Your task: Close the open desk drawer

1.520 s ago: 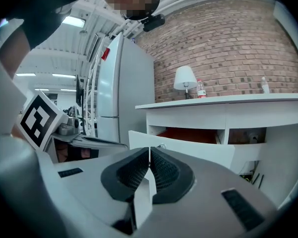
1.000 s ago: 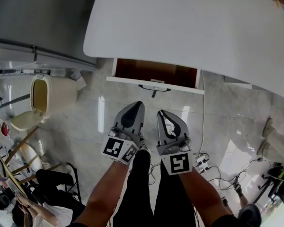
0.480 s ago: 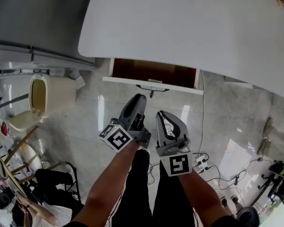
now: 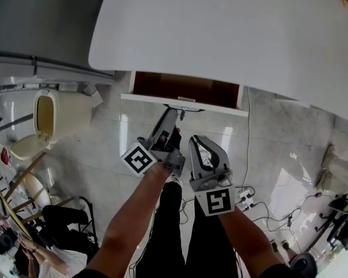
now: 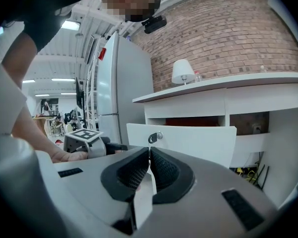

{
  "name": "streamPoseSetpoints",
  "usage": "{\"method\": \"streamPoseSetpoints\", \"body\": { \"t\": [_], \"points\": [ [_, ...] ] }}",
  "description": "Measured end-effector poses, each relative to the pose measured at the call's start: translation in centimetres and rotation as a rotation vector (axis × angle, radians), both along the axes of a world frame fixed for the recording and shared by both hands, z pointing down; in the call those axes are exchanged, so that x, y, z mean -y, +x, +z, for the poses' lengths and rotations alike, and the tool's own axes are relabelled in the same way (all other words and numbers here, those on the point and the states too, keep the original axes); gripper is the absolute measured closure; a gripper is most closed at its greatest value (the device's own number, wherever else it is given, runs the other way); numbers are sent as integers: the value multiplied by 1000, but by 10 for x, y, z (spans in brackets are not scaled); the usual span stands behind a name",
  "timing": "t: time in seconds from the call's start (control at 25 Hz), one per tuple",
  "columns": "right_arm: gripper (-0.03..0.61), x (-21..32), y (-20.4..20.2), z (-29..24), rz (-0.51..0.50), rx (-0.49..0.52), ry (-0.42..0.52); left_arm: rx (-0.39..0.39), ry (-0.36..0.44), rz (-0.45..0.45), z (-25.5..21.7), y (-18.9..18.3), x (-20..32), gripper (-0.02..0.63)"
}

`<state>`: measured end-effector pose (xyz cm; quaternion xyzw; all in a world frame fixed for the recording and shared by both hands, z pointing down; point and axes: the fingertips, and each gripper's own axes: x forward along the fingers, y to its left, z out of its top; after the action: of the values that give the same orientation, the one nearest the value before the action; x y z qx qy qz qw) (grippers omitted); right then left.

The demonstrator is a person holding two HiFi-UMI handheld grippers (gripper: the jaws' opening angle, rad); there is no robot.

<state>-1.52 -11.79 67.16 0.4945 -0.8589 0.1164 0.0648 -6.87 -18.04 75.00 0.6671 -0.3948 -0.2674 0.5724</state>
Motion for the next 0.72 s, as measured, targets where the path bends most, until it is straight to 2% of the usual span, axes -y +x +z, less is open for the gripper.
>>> {"method": "streamPoseSetpoints", "body": {
  "t": [0.16,0.28,0.32,0.72],
  "points": [
    [548,-3,-2,5,-16,1,-17,-16,-4,-7,-1,3,11,490],
    [548,-4,-1,8,-24,6,-21,-38,-25,-24,2,4,13,525],
    [548,-5,-1,8,-26,7,-23,-45,-31,-30,3,4,13,559],
    [549,-1,3,5,-20,7,-8,-123,-60,-73,2,2,13,581]
  ]
}}
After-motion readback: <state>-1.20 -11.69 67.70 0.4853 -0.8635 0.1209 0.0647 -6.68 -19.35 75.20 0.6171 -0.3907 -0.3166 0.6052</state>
